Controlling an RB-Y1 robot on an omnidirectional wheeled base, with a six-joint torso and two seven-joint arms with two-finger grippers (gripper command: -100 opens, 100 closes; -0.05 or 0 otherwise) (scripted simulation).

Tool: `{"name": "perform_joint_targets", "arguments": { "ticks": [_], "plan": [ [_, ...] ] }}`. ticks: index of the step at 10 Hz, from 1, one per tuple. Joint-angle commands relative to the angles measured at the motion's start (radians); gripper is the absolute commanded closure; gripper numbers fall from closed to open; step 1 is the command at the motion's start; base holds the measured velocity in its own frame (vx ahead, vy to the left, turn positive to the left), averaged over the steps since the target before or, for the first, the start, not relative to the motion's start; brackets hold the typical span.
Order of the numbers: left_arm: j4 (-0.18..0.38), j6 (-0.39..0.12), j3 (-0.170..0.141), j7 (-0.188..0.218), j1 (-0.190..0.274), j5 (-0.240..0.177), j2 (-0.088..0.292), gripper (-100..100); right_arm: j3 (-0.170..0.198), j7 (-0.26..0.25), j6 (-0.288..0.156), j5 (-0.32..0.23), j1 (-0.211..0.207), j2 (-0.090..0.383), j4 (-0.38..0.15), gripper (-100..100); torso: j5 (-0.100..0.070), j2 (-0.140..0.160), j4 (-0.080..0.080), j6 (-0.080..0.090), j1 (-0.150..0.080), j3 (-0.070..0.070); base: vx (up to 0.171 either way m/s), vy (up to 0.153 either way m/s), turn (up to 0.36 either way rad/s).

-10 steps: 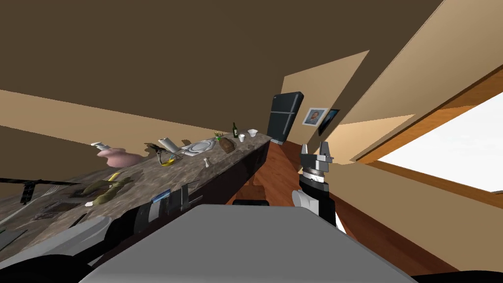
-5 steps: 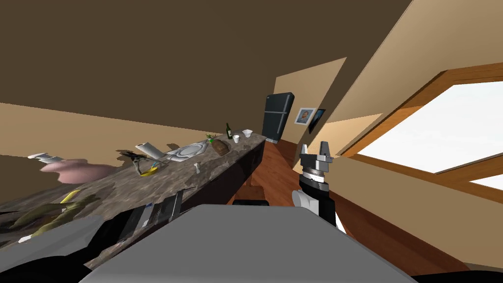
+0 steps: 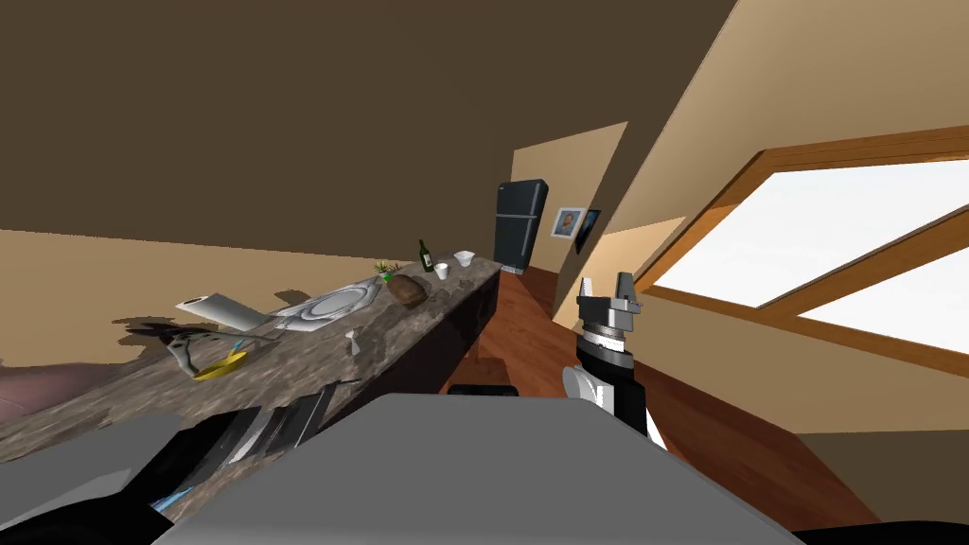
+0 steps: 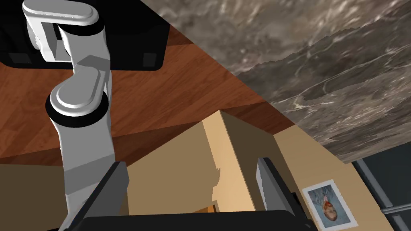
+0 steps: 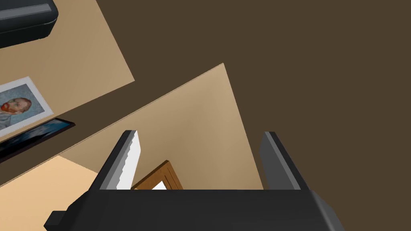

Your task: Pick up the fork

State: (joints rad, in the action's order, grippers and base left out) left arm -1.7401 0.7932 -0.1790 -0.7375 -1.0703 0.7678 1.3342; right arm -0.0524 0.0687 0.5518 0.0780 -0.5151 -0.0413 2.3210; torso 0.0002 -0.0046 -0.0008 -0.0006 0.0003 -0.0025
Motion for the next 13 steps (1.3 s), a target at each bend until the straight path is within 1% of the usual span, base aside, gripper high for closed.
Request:
{"name": "perform_joint_targets", "arguments": {
  "ticks": [1, 2, 3, 4, 5, 6, 7, 8, 9, 10, 12, 13],
  "plan": [
    [0.016, 0.008, -0.003, -0.023, -0.021, 0.017, 0.041, -100, 0.000, 0.000, 0.000, 0.000, 0.000, 0.000, 0.000, 0, 0.000, 0.000, 0.000, 0.000, 0.000, 0.000, 0.067, -0.001, -0.137],
    [0.044, 0.012, 0.002, -0.052, -0.046, 0.051, 0.078, -100, 0.000, 0.000, 0.000, 0.000, 0.000, 0.000, 0.000, 0, 0.000, 0.000, 0.000, -0.001, 0.000, 0.000, 0.075, -0.008, -0.257],
    [0.044, 0.012, 0.002, -0.052, -0.046, 0.051, 0.094, -100, 0.000, 0.000, 0.000, 0.000, 0.000, 0.000, 0.000, 0, 0.000, 0.000, 0.000, 0.000, 0.000, 0.000, 0.065, 0.001, -0.133],
    [0.071, 0.015, 0.008, -0.080, -0.071, 0.084, 0.131, -100, 0.000, 0.000, 0.000, 0.000, 0.000, 0.000, 0.000, 0, 0.000, 0.000, 0.000, -0.001, 0.000, 0.000, 0.068, -0.001, -0.185],
    [0.071, 0.015, 0.008, -0.080, -0.071, 0.084, 0.145, -100, 0.000, 0.000, 0.000, 0.000, 0.000, 0.000, 0.000, 0, 0.000, 0.000, 0.000, -0.001, 0.000, 0.000, 0.062, 0.008, -0.141],
    [0.097, 0.016, 0.015, -0.105, -0.093, 0.114, 0.184, -100, 0.000, 0.000, 0.000, 0.000, 0.000, 0.000, 0.000, 0, 0.000, 0.000, 0.000, -0.001, 0.000, 0.000, 0.085, 0.012, -0.234],
    [0.097, 0.016, 0.015, -0.105, -0.093, 0.114, 0.192, -100, 0.000, 0.000, 0.000, 0.000, 0.000, 0.000, 0.000, 0, 0.000, -0.001, 0.000, 0.000, 0.000, 0.000, 0.076, 0.021, -0.127],
    [0.122, 0.016, 0.024, -0.128, -0.115, 0.143, 0.232, -100, 0.000, 0.000, 0.000, 0.000, 0.000, 0.000, 0.000, 0, 0.000, 0.000, 0.000, -0.001, 0.001, 0.000, 0.092, 0.009, -0.216],
    [0.146, 0.013, 0.035, -0.150, -0.135, 0.171, 0.263, -100, 0.000, 0.000, 0.000, 0.000, 0.000, 0.000, 0.000, 0, 0.000, -0.001, 0.000, 0.000, 0.000, -0.001, 0.120, 0.044, -0.346],
    [0.146, 0.013, 0.035, -0.150, -0.135, 0.171, 0.276, -100, 0.000, 0.000, 0.000, 0.000, 0.000, 0.000, 0.000, 0, 0.000, -0.003, -0.001, 0.000, 0.002, -0.002, 0.088, 0.044, -0.101],
    [0.187, 0.004, 0.061, -0.186, -0.171, 0.219, 0.340, -100, 0.000, 0.000, 0.000, 0.000, 0.000, 0.000, 0.000, 0, 0.000, -0.001, 0.000, -0.001, 0.001, -0.001, 0.097, 0.028, -0.217],
    [0.187, 0.004, 0.061, -0.186, -0.171, 0.219, 0.343, -100, 0.000, 0.000, 0.000, 0.000, 0.000, 0.000, 0.000, 0, 0.000, -0.003, -0.001, 0.000, 0.001, -0.002, 0.087, 0.038, -0.080]
  ]
}}
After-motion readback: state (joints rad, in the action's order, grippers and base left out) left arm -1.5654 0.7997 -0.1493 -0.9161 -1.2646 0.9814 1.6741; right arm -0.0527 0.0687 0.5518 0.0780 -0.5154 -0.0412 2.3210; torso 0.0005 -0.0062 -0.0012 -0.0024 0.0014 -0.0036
